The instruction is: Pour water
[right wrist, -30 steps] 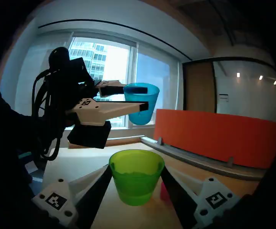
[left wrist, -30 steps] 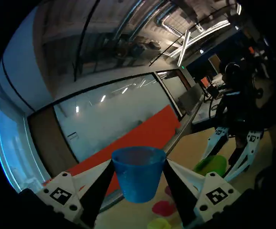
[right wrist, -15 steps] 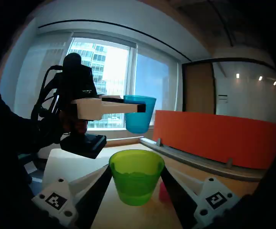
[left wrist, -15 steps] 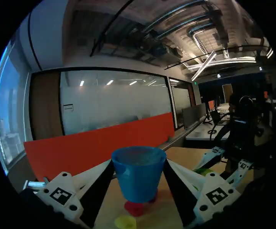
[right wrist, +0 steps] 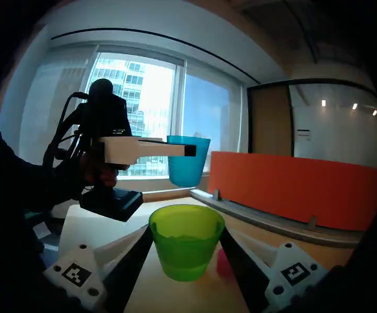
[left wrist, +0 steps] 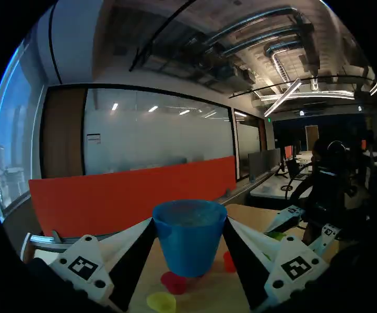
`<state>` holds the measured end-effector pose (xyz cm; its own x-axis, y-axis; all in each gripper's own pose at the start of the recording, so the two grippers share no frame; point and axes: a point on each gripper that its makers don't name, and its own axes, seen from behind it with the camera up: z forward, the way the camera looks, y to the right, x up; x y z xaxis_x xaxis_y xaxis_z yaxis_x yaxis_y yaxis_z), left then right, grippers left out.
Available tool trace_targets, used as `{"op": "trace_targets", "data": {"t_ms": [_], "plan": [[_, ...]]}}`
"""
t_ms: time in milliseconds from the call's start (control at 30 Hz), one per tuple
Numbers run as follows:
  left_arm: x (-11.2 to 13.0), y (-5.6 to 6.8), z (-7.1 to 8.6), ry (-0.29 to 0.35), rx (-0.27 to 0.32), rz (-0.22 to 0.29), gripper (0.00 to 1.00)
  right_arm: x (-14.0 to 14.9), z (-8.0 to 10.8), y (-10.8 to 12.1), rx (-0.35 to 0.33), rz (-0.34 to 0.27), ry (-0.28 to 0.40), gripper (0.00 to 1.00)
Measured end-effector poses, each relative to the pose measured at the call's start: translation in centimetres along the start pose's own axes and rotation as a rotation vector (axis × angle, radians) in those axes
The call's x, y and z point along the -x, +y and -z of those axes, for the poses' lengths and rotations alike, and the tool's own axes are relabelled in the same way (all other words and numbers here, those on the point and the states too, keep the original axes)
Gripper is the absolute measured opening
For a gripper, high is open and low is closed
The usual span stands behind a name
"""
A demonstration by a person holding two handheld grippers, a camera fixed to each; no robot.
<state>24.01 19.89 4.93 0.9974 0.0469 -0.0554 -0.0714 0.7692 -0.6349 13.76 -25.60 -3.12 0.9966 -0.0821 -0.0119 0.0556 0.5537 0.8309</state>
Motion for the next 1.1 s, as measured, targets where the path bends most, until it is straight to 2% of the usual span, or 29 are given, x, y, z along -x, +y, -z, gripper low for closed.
{"op": "trace_targets", "data": {"t_ms": [267, 567, 800, 1100], "plan": [[2.9, -0.6, 0.6, -0.064, -0.005, 0.007, 0.86, 0.3, 0.9, 1.0, 0.029, -0.010, -0.012, 0.90], [6.8, -0.8, 1.7, -0.133, 0.003, 0.010, 0.86, 1.3, 2.9, 2.9, 0.081, -0.004, -0.043, 0.90], [8.7, -0.9, 2.1, -0.162, 0.000, 0.023, 0.86, 1.2, 4.3, 4.1, 0.115, -0.019, -0.036, 0.90], [10.8, -0.6, 2.1, -0.204, 0.012, 0.029, 0.86, 1.7, 4.8, 4.5, 0.122, -0.027, -0.047, 0.90]]}}
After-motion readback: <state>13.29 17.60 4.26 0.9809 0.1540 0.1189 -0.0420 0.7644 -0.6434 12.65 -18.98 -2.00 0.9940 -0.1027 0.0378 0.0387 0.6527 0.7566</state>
